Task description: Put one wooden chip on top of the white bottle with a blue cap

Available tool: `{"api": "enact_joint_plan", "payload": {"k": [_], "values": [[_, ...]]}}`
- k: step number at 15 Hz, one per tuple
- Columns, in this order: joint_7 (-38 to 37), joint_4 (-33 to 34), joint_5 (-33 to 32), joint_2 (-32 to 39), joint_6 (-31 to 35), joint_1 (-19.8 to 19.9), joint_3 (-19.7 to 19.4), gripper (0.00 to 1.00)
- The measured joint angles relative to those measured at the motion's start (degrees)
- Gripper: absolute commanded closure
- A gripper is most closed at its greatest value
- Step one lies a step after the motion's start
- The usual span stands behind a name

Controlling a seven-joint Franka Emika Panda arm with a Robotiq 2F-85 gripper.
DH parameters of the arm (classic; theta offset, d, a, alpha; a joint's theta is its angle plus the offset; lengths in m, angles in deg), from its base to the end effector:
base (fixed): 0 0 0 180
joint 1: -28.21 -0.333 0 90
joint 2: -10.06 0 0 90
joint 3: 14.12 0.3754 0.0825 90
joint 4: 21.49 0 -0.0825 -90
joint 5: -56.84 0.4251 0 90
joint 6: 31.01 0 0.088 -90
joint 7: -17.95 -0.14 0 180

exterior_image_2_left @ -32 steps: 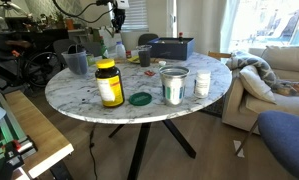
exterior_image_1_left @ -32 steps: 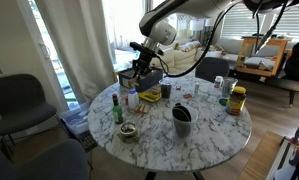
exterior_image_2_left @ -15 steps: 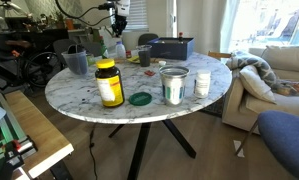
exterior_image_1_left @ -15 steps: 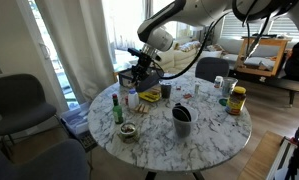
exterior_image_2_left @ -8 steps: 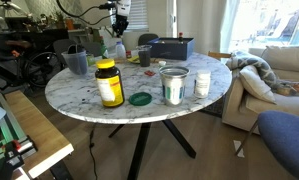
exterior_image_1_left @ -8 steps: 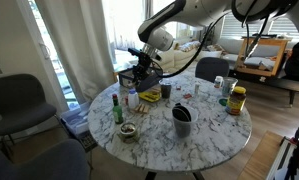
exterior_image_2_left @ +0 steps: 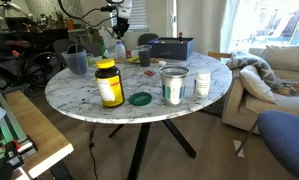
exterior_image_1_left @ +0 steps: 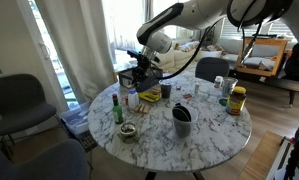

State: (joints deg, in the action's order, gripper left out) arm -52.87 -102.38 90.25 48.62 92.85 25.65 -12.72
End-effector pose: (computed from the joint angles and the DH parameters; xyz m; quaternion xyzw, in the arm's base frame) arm 0.8092 0.0890 0.3155 -0.7122 0.6542 0.1240 0.2222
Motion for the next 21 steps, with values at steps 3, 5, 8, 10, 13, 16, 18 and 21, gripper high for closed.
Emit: {"api": "enact_joint_plan", "payload": {"k": [3,5,8,10,13,16,18,21], "values": [[-0.1,0.8,-0.2,0.7,0.0,-0.2,0.2,0.93],[-0.2,1.3,-0.7,1.2,0.0,-0.5,0.3,0.93],[-0.9,1.9,-1.5,1.8,0.0,-0.9,0.3,0.93],[-1.5,2.1,-2.0,1.9,-0.1,-1.0,0.3,0.93],[-2.4,2.5,-2.8,2.1,-0.1,-1.0,0.3,0.93],[-2.8,2.7,-3.4,2.1,-0.2,-1.0,0.3,0.93],[-2.9,2.8,-3.5,2.1,-0.3,-1.0,0.3,0.93],[-2.9,2.8,-3.6,2.1,-0.9,-1.0,0.3,0.93]]}}
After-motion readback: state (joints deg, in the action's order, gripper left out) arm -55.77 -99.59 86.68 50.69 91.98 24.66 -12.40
